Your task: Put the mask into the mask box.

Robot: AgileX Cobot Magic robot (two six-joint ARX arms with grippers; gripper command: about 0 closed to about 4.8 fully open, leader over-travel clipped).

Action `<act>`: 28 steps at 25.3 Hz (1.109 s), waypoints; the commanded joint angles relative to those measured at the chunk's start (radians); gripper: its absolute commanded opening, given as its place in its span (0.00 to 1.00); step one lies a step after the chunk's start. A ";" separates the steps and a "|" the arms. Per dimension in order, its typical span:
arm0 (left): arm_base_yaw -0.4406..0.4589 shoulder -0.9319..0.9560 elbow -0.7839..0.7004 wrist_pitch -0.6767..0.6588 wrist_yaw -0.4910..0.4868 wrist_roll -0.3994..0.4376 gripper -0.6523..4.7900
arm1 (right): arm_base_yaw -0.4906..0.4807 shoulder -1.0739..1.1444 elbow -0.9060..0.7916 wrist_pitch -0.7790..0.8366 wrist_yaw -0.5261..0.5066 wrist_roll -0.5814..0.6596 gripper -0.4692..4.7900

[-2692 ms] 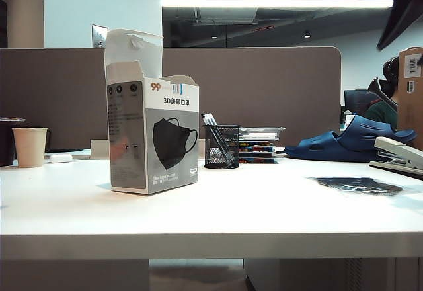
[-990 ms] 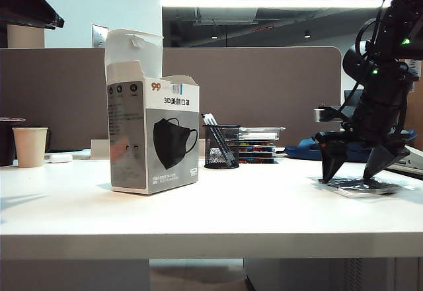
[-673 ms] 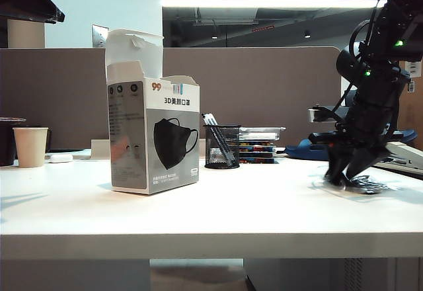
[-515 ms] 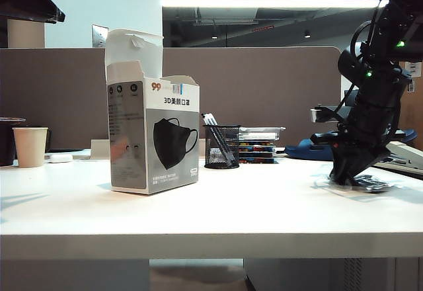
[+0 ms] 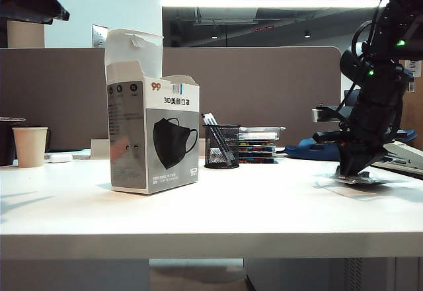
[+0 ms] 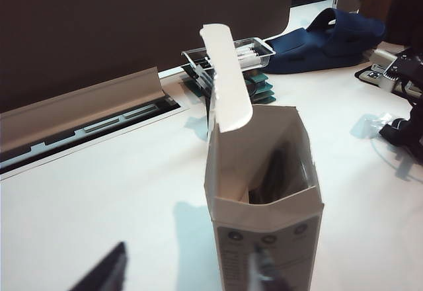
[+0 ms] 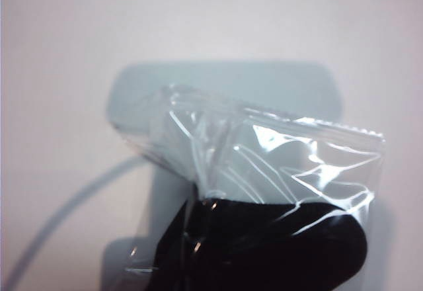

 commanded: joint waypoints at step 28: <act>-0.053 0.304 0.010 0.459 0.022 -0.078 0.59 | 0.236 -0.252 0.063 0.352 -0.404 0.222 0.07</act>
